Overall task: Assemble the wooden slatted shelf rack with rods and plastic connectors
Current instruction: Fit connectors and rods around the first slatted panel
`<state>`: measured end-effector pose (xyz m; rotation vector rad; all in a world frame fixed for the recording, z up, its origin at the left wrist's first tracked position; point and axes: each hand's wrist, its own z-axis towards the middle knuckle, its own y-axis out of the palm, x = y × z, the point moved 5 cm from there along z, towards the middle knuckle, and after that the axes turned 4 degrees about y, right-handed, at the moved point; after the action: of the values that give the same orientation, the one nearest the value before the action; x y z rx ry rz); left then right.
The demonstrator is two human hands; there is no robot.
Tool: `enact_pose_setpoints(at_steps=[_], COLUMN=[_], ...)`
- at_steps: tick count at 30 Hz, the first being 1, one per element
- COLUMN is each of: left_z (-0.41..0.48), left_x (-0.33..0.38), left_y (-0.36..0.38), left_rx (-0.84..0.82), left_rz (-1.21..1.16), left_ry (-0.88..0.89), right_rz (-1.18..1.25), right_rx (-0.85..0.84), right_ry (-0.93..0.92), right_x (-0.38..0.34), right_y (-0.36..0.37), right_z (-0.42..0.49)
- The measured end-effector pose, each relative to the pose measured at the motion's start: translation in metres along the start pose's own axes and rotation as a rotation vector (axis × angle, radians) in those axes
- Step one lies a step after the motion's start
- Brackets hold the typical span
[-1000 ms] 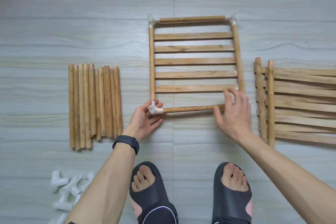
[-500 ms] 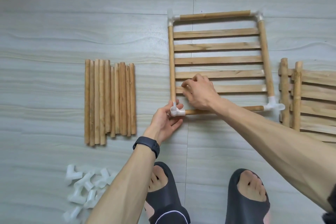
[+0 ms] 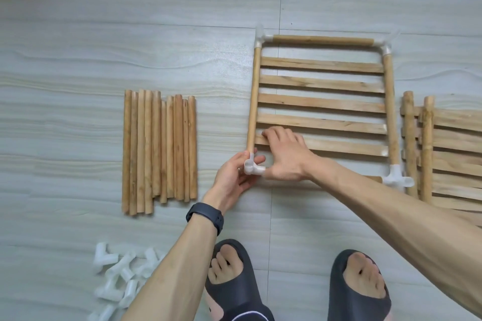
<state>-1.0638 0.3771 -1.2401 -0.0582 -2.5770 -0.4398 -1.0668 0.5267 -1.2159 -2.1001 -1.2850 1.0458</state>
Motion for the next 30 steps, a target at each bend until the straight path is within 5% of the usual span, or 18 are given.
enact_pose_setpoints(at_steps=[3,18,30], left_z=[-0.004,-0.009,-0.009], left_x=[0.006,0.030,0.044], left_y=[-0.008,-0.016,-0.028], left_rx=[-0.032,0.063,0.224], left_rz=[0.120,0.460,0.730], left_ry=[0.042,0.141,0.165], right_rz=[-0.162,-0.131,-0.153], right_rx=[0.053,0.290,0.151], right_ry=[-0.034,-0.100,-0.201], right_x=[-0.003,-0.007,-0.004], right_y=[0.008,0.015,0.016], right_z=[-0.003,-0.003,-0.018])
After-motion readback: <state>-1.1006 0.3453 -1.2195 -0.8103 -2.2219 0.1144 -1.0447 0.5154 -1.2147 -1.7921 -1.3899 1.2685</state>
